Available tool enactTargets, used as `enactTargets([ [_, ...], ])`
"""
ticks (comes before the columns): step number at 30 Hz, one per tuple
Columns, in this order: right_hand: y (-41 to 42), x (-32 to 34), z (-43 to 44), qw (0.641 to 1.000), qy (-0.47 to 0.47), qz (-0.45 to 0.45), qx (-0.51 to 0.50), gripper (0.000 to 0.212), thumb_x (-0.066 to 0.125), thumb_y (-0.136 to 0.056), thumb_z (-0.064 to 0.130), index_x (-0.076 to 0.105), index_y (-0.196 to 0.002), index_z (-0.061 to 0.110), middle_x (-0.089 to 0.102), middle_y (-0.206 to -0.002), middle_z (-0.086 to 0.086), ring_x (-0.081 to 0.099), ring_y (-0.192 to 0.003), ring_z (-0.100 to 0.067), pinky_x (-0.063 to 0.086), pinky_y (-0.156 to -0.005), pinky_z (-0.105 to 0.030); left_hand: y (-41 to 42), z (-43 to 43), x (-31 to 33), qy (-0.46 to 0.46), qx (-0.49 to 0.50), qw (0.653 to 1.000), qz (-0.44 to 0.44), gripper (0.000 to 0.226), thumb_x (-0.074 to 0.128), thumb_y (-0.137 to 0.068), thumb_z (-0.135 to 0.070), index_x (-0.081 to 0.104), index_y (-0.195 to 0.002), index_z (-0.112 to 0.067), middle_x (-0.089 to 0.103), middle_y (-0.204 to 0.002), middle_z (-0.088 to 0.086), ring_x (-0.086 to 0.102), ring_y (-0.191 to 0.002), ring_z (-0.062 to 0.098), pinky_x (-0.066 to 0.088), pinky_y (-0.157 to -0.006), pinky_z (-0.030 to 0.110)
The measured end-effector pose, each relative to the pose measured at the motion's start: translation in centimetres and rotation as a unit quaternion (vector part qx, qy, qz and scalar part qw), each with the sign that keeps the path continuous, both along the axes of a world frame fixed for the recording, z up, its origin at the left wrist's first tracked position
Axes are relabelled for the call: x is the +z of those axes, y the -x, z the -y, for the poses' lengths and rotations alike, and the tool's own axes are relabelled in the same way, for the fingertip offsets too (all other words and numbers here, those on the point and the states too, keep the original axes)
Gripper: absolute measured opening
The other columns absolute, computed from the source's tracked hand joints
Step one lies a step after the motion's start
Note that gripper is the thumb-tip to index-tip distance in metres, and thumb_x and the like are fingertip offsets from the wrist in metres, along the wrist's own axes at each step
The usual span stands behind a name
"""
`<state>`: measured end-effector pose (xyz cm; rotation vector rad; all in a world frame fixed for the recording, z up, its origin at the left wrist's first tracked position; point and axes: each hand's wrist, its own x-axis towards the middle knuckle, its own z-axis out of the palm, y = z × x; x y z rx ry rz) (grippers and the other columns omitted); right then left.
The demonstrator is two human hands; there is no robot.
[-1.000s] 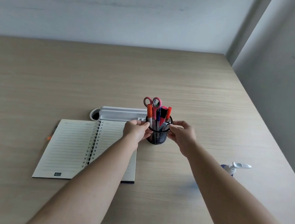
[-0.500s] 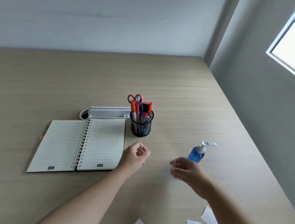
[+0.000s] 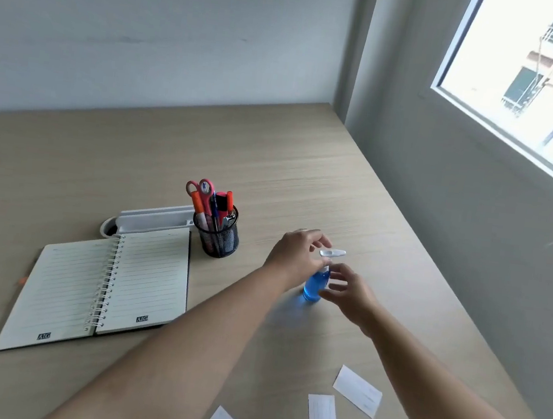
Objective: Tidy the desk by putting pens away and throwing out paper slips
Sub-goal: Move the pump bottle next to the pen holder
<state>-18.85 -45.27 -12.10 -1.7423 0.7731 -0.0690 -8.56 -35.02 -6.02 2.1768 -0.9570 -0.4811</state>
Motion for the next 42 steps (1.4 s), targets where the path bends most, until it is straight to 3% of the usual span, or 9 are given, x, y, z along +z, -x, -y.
enactTargets([
  [3,-0.7,-0.5,-0.6,0.999,0.035,0.028,-0.023,0.038,0.069,-0.078,0.0,0.056,-0.113,0.007,0.063,-0.111,-0.009,0.061,-0.099,-0.02,0.047,-0.069,-0.015,-0.1,-0.1,-0.5,0.02,0.021,1.0,0.002,0.013,0.07,-0.082,-0.021,0.072,-0.094,-0.021,0.075,-0.09,0.0,0.069,-0.085,0.016,0.056,-0.083,0.031],
  [7,-2.6,-0.2,-0.5,0.996,0.07,0.046,-0.015,0.036,0.071,-0.075,0.003,0.058,-0.109,0.01,0.065,-0.102,-0.001,0.062,-0.1,-0.017,0.047,-0.079,-0.024,-1.9,-0.5,-0.1,0.053,0.054,0.997,-0.015,0.014,0.071,-0.081,-0.019,0.074,-0.095,-0.021,0.076,-0.091,0.002,0.069,-0.085,0.017,0.054,-0.081,0.027],
  [11,-7.7,1.0,-0.3,0.996,0.068,0.057,0.022,0.036,0.071,-0.077,0.004,0.057,-0.11,0.01,0.064,-0.104,-0.002,0.062,-0.098,-0.016,0.049,-0.073,-0.021,-6.0,-0.7,1.3,0.058,0.088,0.994,0.0,0.017,0.071,-0.081,-0.017,0.075,-0.098,-0.018,0.075,-0.09,0.003,0.065,-0.082,0.016,0.051,-0.081,0.026],
  [18,-15.3,0.1,-0.5,0.996,0.047,0.063,0.042,0.034,0.072,-0.075,0.004,0.058,-0.104,0.014,0.064,-0.103,-0.004,0.064,-0.101,-0.022,0.054,-0.089,-0.041,-12.5,-1.4,1.8,0.039,0.11,0.993,0.014,0.019,0.07,-0.083,-0.013,0.074,-0.102,-0.013,0.068,-0.086,0.002,0.058,-0.077,0.011,0.038,-0.06,0.008],
  [26,-16.5,-2.3,-0.7,0.996,0.052,0.053,0.054,0.034,0.075,-0.072,0.008,0.059,-0.1,0.02,0.066,-0.102,-0.003,0.065,-0.099,-0.02,0.054,-0.091,-0.044,-13.4,-2.1,-0.1,0.02,0.112,0.993,0.011,0.018,0.07,-0.084,-0.015,0.073,-0.101,-0.016,0.073,-0.089,0.004,0.059,-0.073,0.011,0.043,-0.062,0.014],
  [29,-16.2,-2.0,-0.7,0.996,0.057,0.039,0.053,0.038,0.076,-0.073,0.011,0.06,-0.107,0.018,0.066,-0.107,-0.003,0.063,-0.102,-0.018,0.053,-0.093,-0.04,-13.0,-2.2,-0.1,0.007,0.107,0.994,0.028,0.023,0.07,-0.084,-0.018,0.07,-0.107,-0.016,0.072,-0.094,0.004,0.058,-0.074,0.01,0.049,-0.068,0.017],
  [33,-14.6,-0.1,-0.2,0.996,0.071,0.039,0.048,0.043,0.076,-0.072,0.006,0.06,-0.112,0.012,0.061,-0.106,-0.003,0.059,-0.099,-0.018,0.051,-0.092,-0.036,-12.4,-3.5,0.9,-0.058,0.076,0.993,0.071,0.047,0.07,-0.082,-0.032,0.053,-0.125,-0.022,0.061,-0.119,0.0,0.06,-0.102,0.017,0.053,-0.092,0.037],
  [38,-9.1,2.7,-0.5,0.993,0.078,0.062,0.055,0.029,0.074,-0.073,-0.001,0.064,-0.1,0.006,0.064,-0.091,-0.006,0.06,-0.083,-0.017,0.051,-0.07,-0.019,-9.1,-7.1,1.6,-0.008,0.09,0.981,0.174,0.034,0.07,-0.081,-0.024,0.058,-0.113,-0.019,0.061,-0.109,0.0,0.059,-0.101,0.015,0.051,-0.086,0.032],
  [42,-2.2,3.2,-2.7,0.984,0.109,0.022,0.138,0.023,0.073,-0.075,0.002,0.063,-0.089,0.017,0.063,-0.082,0.0,0.059,-0.075,-0.015,0.046,-0.059,-0.01,-3.6,-11.6,-0.7,-0.056,0.033,0.99,0.125,0.028,0.071,-0.078,-0.029,0.061,-0.103,-0.02,0.054,-0.092,-0.008,0.056,-0.085,0.012,0.048,-0.078,0.026],
])
